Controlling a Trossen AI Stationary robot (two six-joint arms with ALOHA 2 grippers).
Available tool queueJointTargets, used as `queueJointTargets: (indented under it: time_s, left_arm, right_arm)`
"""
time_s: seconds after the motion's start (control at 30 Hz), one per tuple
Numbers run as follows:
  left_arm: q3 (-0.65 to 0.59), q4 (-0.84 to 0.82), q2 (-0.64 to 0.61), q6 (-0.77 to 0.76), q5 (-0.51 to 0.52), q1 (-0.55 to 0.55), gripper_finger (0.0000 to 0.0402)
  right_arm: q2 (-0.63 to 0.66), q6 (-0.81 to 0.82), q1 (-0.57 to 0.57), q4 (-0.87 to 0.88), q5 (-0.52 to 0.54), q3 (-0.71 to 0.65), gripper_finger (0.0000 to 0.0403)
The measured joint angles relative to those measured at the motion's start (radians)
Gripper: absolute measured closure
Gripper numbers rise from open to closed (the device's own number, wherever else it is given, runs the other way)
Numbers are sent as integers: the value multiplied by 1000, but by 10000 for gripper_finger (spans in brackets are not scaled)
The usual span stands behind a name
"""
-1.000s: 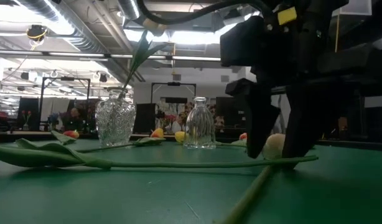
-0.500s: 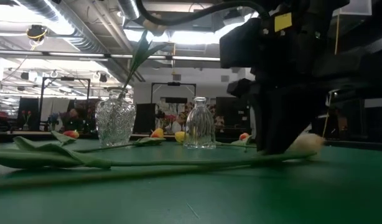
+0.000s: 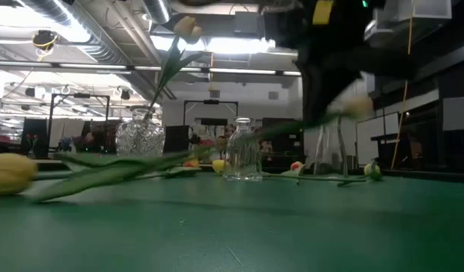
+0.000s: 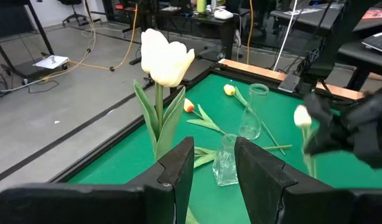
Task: Sort flowers into vase by color
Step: Put the light yellow flower into the left transparent vase
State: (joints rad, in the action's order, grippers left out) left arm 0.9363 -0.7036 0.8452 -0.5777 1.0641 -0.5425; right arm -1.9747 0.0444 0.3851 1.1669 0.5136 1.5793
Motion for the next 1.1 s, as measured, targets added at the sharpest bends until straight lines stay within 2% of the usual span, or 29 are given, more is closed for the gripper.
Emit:
queueJointTargets:
  time_s: [0.27,0.4,0.57,0.7,0.87,1.03,1.1]
  left_arm:
    - [0,0,0,-16,-1,0,288]
    - [0,0,0,-21,-10,0,288]
    - [0,0,0,-21,-10,0,288]
    - [0,0,0,-22,-9,0,288]
    - [0,-3,0,-17,-1,0,288]
    - [0,-5,0,-15,-1,0,288]
    - [0,-7,0,-15,-1,0,288]
  right_arm:
    - [0,1,0,249,245,168,399]
    - [1,0,0,320,310,236,398]
    - [2,-30,1,405,325,298,398]
    - [2,-78,8,394,317,316,398]
    - [2,-131,8,406,221,301,398]
    - [2,-241,1,405,278,299,398]
    - [2,-295,-1,405,336,299,398]
